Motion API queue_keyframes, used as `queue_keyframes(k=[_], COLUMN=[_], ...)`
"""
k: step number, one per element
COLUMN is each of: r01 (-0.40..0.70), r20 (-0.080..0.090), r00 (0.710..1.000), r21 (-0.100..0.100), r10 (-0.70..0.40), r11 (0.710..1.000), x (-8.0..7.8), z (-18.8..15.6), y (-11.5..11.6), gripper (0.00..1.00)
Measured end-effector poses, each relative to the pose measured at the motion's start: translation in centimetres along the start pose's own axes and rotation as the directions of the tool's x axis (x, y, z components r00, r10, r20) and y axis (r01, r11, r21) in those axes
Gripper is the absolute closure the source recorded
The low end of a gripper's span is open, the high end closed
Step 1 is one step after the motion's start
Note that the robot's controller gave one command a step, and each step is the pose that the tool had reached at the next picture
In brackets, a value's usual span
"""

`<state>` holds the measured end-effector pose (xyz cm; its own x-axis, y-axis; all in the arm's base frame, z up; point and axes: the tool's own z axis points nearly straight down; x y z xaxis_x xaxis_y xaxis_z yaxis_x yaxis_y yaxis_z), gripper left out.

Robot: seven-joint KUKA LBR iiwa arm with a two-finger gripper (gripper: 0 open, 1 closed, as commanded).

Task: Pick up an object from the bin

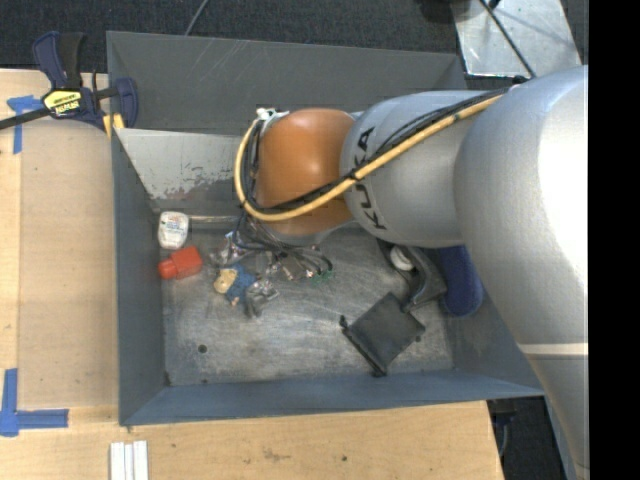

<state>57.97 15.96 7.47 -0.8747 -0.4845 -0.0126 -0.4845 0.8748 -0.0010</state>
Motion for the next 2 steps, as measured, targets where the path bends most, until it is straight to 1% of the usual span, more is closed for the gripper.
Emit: queue_keyframes(k=[1, 2], r01=[0.005, 0.136], r20=[-0.001, -0.012], r00=[1.000, 0.991], r21=[0.000, -0.004], r10=[-0.005, -0.136], r11=[1.000, 0.991], x=[-0.3, 2.0], z=[-18.5, -15.7], y=[5.4, 9.8], gripper=[1.00, 1.00])
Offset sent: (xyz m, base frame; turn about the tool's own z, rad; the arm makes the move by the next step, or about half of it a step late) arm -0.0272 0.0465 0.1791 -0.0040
